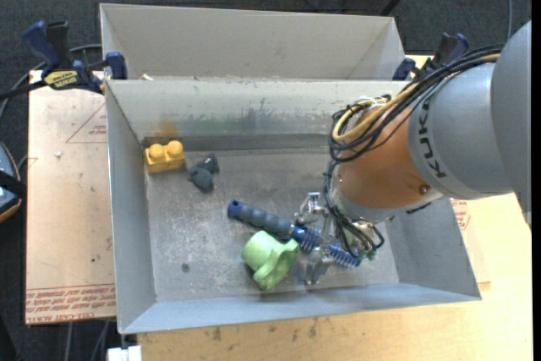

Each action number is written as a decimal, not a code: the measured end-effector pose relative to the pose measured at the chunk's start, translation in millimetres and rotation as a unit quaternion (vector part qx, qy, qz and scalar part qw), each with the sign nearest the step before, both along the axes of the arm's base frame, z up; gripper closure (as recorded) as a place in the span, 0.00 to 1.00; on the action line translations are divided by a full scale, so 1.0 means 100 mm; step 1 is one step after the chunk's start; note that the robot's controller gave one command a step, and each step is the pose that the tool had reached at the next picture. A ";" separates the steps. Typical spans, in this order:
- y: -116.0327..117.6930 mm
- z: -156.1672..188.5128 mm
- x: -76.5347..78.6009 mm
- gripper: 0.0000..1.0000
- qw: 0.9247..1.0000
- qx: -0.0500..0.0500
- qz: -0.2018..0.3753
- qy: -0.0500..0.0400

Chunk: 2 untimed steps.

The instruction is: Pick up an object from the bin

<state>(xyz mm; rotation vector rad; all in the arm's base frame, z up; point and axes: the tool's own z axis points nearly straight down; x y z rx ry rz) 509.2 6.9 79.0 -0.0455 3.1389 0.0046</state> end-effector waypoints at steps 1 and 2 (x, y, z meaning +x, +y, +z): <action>-0.03 0.02 0.02 1.00 1.000 -0.001 -0.001 -0.002; -0.09 1.32 -0.02 1.00 0.997 -0.002 0.071 -0.003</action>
Offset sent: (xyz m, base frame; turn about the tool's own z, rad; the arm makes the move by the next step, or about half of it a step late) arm 0.0000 0.0000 0.0000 0.0000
